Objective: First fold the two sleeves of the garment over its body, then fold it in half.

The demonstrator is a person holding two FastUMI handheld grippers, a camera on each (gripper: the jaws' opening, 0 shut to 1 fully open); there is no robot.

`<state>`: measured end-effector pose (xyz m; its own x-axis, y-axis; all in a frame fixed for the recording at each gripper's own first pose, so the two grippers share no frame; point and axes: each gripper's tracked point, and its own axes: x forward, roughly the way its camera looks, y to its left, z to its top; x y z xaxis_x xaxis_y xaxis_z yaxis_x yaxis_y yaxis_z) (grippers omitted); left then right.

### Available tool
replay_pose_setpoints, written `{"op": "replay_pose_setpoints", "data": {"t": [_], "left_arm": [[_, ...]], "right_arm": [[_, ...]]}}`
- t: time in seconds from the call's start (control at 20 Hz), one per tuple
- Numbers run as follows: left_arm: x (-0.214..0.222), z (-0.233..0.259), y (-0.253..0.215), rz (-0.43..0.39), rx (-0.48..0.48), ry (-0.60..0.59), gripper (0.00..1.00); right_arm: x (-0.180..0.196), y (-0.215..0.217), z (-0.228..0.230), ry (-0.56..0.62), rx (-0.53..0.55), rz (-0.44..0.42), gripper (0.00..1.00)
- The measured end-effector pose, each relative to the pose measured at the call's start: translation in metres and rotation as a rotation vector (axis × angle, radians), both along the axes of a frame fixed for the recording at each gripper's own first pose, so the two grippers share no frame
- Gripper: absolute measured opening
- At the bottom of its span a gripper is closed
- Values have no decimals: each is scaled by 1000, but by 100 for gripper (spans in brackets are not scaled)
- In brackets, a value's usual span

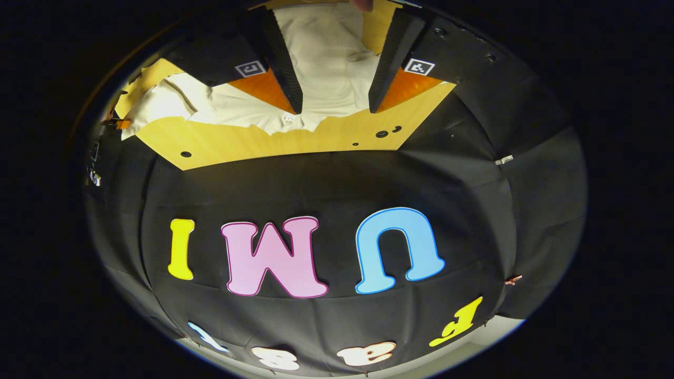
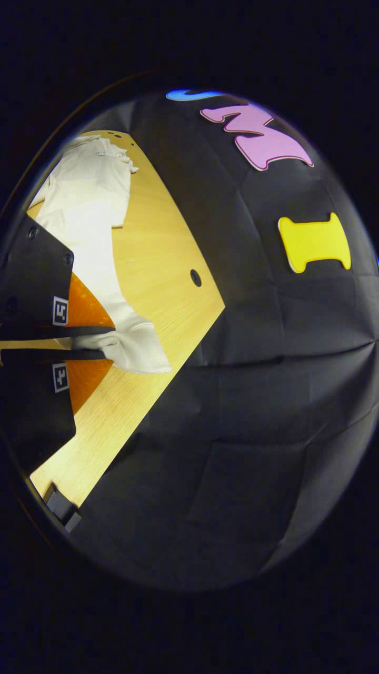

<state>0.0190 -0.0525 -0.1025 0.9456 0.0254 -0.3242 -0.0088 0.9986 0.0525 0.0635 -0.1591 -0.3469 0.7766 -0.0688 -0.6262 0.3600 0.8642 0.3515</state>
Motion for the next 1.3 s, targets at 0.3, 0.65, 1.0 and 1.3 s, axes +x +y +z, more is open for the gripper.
{"op": "replay_pose_setpoints", "data": {"t": [0.3,0.65,1.0,1.3], "left_arm": [[1,1,42,-75,-44,-36,84],[2,-6,96,-105,-60,-74,84],[1,-28,158,-49,-88,-72,84],[1,-59,217,28,-105,-44,84]], "right_arm": [[-32,55,70,-96,-28,3,11],[-44,140,141,-211,13,20,11],[-24,270,210,-332,103,164,11],[-14,394,201,-299,159,324,11]]}}
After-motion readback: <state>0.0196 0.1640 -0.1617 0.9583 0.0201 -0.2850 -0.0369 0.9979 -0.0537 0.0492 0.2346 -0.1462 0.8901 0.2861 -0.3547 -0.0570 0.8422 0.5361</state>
